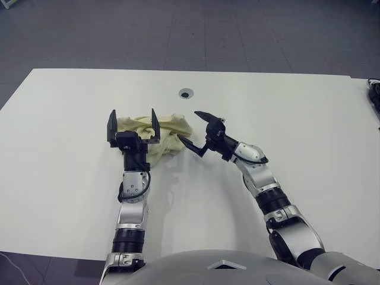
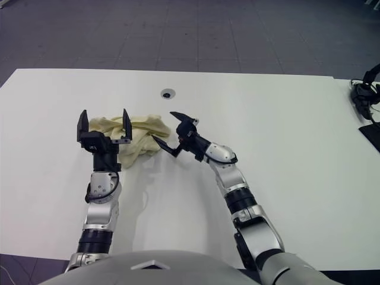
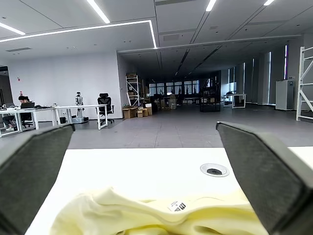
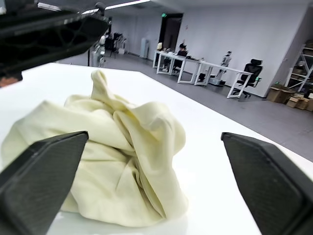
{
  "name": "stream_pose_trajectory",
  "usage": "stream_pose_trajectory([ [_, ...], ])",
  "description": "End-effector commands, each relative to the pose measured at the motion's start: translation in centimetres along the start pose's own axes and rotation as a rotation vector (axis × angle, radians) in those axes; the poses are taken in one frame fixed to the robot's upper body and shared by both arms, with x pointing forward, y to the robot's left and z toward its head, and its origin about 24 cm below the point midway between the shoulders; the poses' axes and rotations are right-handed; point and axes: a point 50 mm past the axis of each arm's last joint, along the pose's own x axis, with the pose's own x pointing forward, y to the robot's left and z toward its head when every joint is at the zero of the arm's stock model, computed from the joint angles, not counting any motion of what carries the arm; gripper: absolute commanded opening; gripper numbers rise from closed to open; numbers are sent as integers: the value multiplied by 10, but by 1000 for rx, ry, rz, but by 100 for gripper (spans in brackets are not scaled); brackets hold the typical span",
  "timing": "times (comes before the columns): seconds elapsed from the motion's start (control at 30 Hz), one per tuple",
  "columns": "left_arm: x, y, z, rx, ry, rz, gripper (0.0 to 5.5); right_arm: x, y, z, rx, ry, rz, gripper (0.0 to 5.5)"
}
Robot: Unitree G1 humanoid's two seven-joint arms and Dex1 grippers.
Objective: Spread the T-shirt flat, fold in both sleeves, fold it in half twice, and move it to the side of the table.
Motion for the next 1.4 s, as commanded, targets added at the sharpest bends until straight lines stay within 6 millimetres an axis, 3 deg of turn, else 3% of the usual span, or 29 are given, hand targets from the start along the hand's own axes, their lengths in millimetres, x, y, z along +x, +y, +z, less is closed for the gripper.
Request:
stream_pose_trajectory([
  [0.03, -2, -4, 0, -3, 3, -4, 540, 12, -3, 5, -42, 11, 15, 432],
  [0.37, -5, -3, 0, 1, 10, 1, 540, 31, -8, 10, -156, 34, 29, 263],
  [0.87, -4, -4, -1, 1, 12, -7, 540, 51, -8, 11, -193, 55, 31, 2],
  [1.13, -4, -5, 0, 6, 8, -9, 540, 40, -11, 17, -213, 1, 19, 1],
  [1.23, -2, 0, 3, 12, -7, 6, 540, 25, -17, 25, -222, -53, -12, 1],
  [1.4, 8, 14, 25, 59, -89, -34, 540, -4, -15, 38, -263, -120, 3, 1],
])
